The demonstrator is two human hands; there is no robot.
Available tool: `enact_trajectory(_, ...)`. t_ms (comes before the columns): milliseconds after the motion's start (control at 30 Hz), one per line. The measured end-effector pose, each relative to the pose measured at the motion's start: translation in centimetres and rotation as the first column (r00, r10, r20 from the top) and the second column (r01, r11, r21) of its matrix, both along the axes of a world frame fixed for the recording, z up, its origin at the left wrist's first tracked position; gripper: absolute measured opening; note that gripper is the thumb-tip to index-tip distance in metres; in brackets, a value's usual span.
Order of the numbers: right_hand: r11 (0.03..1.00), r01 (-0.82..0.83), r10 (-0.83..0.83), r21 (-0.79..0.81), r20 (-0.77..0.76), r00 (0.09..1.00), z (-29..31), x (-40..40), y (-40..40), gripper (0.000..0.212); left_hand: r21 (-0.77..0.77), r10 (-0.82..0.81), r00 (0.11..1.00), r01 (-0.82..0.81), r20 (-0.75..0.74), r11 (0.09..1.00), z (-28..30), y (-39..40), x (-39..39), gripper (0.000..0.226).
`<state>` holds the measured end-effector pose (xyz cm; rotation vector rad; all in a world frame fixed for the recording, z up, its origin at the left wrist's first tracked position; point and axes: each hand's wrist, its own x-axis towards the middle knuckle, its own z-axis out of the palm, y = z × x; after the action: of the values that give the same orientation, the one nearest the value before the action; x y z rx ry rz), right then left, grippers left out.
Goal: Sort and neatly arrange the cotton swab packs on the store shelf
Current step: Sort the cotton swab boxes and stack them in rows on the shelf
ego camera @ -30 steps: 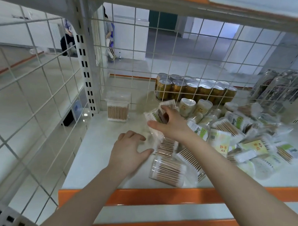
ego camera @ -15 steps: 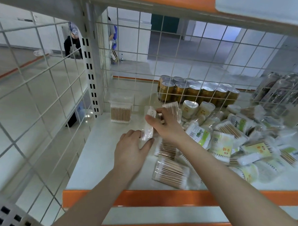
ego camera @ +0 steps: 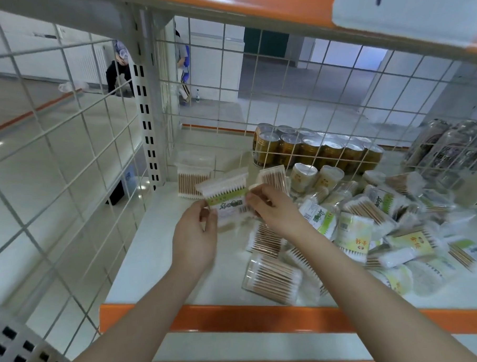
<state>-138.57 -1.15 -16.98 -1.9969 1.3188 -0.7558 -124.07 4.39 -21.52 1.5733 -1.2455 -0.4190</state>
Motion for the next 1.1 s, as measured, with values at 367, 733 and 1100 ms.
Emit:
enact_trajectory(367,1.0,-0.009,0.011,0.013,-0.102,0.995,0.1,-0.4,0.6,0.03,0.042,0.015,0.999,-0.013,-0.049,0.999,0.0,0.1,0.6,0.025)
enact_trajectory(733,0.999,0.034,-0.032,0.02,-0.107,0.994,-0.4,-0.7,0.5,0.043,0.052,-0.008,0.991,0.015,-0.131,0.999,0.7,0.6,0.4,0.009)
enact_trajectory(1100,1.0,-0.01,0.008,-0.009,-0.13,0.992,-0.8,-0.8,0.1,0.025,0.106,-0.089,0.988,0.103,-0.124,0.989,1.0,0.1,1.3,0.024)
